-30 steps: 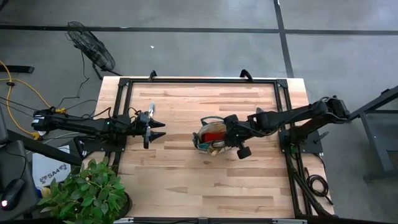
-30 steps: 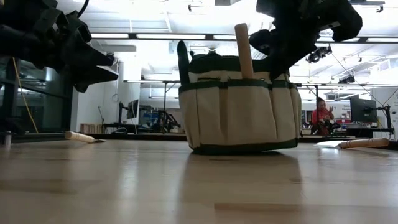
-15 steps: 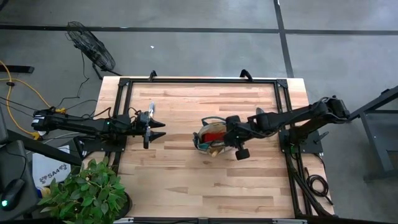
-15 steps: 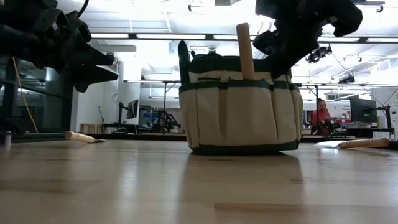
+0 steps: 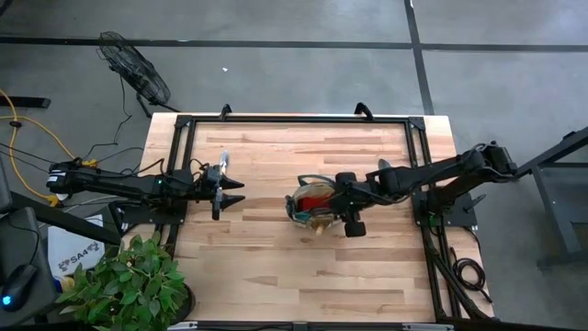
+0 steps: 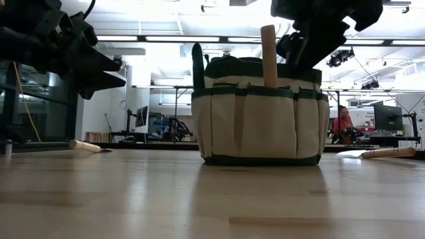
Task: Pick & Place Garden tools in Gardening bag
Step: Adjust the light brown gardening bag
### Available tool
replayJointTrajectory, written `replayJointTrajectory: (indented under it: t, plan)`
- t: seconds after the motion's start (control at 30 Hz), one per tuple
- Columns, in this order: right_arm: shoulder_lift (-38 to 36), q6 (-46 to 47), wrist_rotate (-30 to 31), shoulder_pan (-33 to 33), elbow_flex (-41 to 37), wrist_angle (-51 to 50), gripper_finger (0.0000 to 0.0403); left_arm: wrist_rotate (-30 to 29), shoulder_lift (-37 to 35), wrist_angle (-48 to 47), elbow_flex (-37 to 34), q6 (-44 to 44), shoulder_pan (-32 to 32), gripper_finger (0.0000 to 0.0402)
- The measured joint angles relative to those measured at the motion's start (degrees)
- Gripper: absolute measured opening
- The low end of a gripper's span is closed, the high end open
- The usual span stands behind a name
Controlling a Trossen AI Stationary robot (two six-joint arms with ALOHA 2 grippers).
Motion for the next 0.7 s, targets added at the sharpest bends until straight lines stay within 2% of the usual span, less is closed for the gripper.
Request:
replayJointTrajectory:
  t: [0.27, 0.53, 0.7]
  plan:
    - [-0.44, 5.08, -0.89, 1.55, 0.0, 0.89, 0.0196, 0.0, 0.01, -0.2, 0.0, 0.0, 0.0, 0.0226]
    - [-3.59, 6.51, -0.52, 2.39, 0.0, 2.28, 0.0203, -0.02, 0.0, -0.24, 0.0, 0.0, 0.0, 0.0226]
    - [-6.61, 6.52, 3.65, 2.37, 0.0, 3.23, 0.0204, -0.02, 0.0, -0.22, 0.0, 0.0, 0.0, 0.0226]
